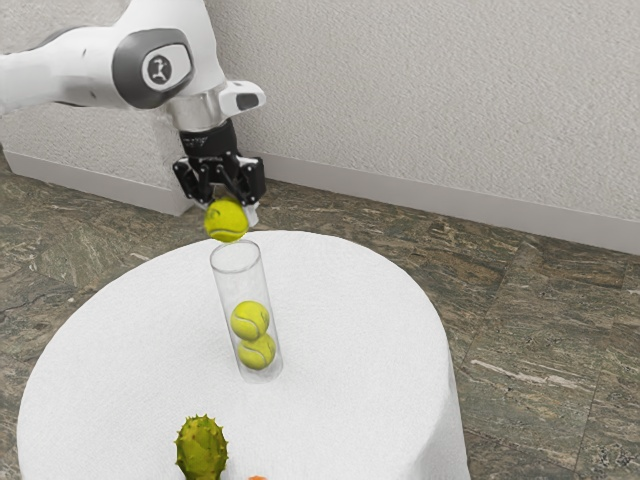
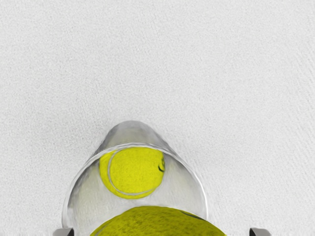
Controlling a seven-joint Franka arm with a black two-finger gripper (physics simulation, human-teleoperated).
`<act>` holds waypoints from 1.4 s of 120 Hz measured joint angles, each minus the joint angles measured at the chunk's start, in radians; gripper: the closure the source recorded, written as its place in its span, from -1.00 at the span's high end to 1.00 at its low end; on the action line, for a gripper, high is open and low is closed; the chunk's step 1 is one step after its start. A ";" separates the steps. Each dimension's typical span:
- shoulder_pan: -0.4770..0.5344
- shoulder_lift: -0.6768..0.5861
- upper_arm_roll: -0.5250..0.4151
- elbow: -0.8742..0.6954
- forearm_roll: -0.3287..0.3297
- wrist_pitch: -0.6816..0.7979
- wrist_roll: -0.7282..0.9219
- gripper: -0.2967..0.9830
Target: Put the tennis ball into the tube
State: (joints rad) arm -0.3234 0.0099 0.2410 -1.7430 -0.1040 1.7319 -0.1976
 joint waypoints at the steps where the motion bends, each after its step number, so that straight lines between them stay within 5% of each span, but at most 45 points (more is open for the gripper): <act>1: -0.004 0.000 0.000 0.000 -0.001 -0.001 -0.003 0.04; 24: -0.073 0.043 0.007 0.001 -0.021 -0.011 -0.048 0.04; 52: 0.181 0.075 -0.006 0.004 -0.057 -0.014 -0.086 0.05; 76: 0.097 0.077 -0.011 0.006 -0.082 -0.007 -0.114 0.02; 131: 0.078 0.041 -0.019 -0.037 -0.124 0.024 -0.179 -0.03; 168: 0.073 -0.017 -0.016 -0.071 -0.111 0.045 -0.203 0.37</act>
State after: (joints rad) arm -0.2500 -0.0071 0.2252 -1.8135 -0.2146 1.7770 -0.4008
